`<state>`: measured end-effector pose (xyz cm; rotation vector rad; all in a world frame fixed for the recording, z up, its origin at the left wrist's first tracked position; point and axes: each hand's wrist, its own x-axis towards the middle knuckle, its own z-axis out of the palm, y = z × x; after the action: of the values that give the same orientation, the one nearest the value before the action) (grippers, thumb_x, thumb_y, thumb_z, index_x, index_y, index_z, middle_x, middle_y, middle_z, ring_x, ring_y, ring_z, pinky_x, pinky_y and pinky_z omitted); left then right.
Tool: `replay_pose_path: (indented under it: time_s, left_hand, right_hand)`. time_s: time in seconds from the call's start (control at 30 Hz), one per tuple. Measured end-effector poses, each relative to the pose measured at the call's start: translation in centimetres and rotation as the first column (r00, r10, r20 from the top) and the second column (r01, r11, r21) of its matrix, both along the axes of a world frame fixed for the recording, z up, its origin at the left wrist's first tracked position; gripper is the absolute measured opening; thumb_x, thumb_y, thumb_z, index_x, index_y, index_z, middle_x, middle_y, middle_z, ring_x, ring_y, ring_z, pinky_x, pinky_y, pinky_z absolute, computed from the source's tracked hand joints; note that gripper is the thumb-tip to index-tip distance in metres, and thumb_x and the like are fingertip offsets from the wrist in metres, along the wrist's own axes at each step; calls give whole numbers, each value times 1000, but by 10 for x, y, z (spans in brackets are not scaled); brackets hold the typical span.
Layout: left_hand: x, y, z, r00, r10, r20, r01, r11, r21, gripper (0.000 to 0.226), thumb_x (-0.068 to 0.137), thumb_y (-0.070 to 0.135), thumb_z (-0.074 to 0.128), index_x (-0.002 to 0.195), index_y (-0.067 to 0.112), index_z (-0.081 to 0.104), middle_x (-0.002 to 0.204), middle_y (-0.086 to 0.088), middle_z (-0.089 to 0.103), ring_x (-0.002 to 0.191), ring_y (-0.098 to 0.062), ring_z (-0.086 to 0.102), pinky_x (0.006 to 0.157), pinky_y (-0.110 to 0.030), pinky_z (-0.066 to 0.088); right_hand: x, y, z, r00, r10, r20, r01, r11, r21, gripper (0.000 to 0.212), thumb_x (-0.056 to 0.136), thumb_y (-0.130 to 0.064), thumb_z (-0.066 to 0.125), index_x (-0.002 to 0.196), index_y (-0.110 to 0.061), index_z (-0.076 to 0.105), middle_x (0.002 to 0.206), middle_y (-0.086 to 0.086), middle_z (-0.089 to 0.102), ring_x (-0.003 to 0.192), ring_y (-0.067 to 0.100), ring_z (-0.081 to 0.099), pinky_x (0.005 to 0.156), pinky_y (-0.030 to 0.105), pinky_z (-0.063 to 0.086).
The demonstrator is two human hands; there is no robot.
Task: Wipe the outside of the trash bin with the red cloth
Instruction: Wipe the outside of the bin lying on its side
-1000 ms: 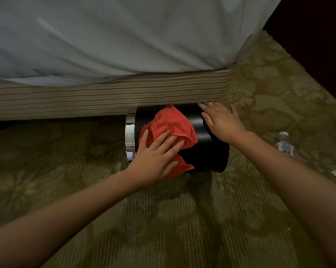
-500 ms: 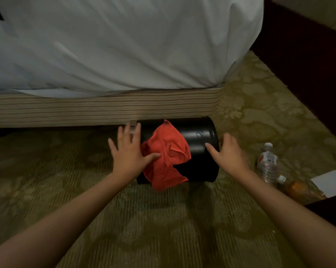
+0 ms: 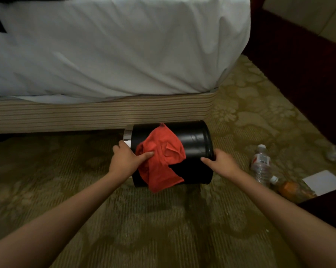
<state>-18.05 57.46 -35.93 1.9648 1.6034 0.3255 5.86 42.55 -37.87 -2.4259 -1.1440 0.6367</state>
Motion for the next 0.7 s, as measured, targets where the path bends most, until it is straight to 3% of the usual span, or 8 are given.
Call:
replay_pose_path:
  time_s: [0.1,0.27,0.37,0.43,0.5,0.53,0.6,0.7]
  left_hand:
    - [-4,1,7,996,0,-91,-3,999,-37,106,57,69,69,129,-1,36,130,-22,41,112,-36,51,83,-40,49]
    - [-3,20,23,969,-169,-179,129,968,-215,88,64,73,62,120,4,52,120,-20,57,108,-36,57,89,-43,51]
    - [9,23,33,932,-178,-316,116,972,-205,98,72,71,56,138,1,32,136,-26,40,121,-40,46,98,-46,44]
    - [23,16,36,844,-223,-488,295,953,74,85,84,61,48,146,12,16,145,-20,27,130,-40,34,104,-53,32]
    - [38,7,32,763,-350,-544,569,763,307,68,91,51,41,147,21,16,149,-11,25,135,-32,27,108,-52,22]
    - [45,2,28,716,-435,-546,659,679,323,63,93,50,36,147,22,18,151,-8,25,137,-28,25,110,-48,19]
    - [52,-5,14,664,-519,-538,716,649,258,60,95,51,29,146,21,22,153,-6,25,140,-24,23,113,-42,17]
    - [50,0,-4,709,-461,-533,664,691,285,60,95,53,25,145,21,26,150,-5,30,139,-22,24,112,-43,20]
  right_hand:
    - [5,-2,17,996,93,-18,-94,993,-70,39,87,-44,59,109,-12,61,104,9,66,96,27,62,77,32,49]
    - [8,2,45,986,141,-84,-155,969,-194,42,88,-45,58,89,-4,64,86,17,71,77,26,68,60,26,48]
    - [5,9,51,993,104,-49,-112,969,-221,46,88,-49,56,78,-4,60,85,19,68,81,29,67,62,27,47]
    - [1,14,47,983,85,162,-54,981,-185,50,88,-52,54,104,-5,55,108,19,62,103,33,60,80,35,47]
    - [-7,18,40,893,139,429,-84,986,-144,57,91,-51,47,133,-14,37,134,13,46,123,31,44,96,46,38]
    - [-10,21,34,832,214,512,-169,976,-134,55,93,-48,41,140,-21,31,144,9,36,131,27,35,102,50,32]
    - [-13,26,22,786,346,512,-328,936,-129,47,99,-39,31,145,-31,25,153,-3,24,141,16,18,109,54,17]
    - [-6,32,7,839,319,441,-332,942,-48,44,100,-33,27,144,-33,28,152,-11,26,142,7,14,112,50,14]
